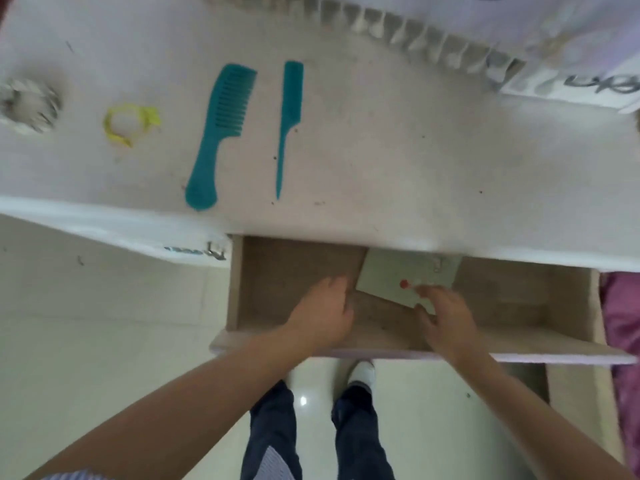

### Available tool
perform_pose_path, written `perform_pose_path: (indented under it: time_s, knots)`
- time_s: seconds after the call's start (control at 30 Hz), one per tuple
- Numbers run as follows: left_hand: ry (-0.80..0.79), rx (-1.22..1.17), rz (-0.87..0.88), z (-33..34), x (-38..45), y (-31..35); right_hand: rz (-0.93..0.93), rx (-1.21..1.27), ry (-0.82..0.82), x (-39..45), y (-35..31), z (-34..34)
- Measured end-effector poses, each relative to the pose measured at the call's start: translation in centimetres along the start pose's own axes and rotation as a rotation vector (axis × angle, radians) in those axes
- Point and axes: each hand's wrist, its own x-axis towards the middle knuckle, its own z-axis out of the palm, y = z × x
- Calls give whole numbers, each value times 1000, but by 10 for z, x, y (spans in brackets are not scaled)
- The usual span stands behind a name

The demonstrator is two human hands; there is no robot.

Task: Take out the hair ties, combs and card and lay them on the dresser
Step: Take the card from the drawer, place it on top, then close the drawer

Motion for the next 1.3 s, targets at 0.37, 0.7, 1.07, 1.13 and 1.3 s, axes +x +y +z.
perform_pose_path:
  time_s: [0.37, 0.7, 1.07, 1.13, 1.3]
  knots:
    - [128, -310, -570, 56, 79, 54, 705, 526, -51, 58, 66, 17]
    - [144, -540, -772, 57, 43, 49, 309, 785, -398, 43, 69, -14]
    - [389, -165, -235, 13, -34, 51, -316, 514, -300, 7, 49, -91]
    - [453, -126, -135, 0, -40, 57, -352, 548, -194, 23, 32, -110]
    - [697, -521, -111, -36, -21, 73, -189, 646, 177, 86, -10, -129]
